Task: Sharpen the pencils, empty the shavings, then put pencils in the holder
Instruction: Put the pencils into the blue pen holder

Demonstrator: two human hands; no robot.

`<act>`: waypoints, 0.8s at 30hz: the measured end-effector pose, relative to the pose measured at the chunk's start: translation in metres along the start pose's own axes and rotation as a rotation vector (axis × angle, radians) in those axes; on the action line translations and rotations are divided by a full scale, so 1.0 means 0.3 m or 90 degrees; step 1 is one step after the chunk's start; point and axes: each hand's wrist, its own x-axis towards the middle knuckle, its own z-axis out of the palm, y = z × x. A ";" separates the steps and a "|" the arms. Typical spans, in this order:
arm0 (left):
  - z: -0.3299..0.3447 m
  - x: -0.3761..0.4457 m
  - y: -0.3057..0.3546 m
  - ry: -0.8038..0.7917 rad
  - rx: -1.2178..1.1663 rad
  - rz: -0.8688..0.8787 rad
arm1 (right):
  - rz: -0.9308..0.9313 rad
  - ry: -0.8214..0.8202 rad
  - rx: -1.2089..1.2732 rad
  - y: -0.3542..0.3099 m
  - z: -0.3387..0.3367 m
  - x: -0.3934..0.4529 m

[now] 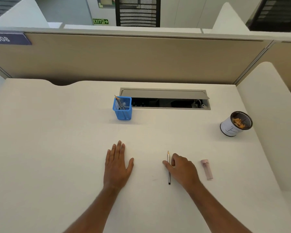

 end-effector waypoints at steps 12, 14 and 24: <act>-0.001 0.001 0.003 -0.006 -0.007 0.001 | 0.012 -0.044 -0.092 -0.040 -0.007 0.030; -0.002 0.001 0.003 -0.003 -0.007 0.004 | 0.030 -0.069 -0.020 -0.041 -0.013 0.043; 0.000 0.001 0.004 0.002 0.000 0.007 | 0.002 -0.017 0.423 -0.189 -0.189 0.267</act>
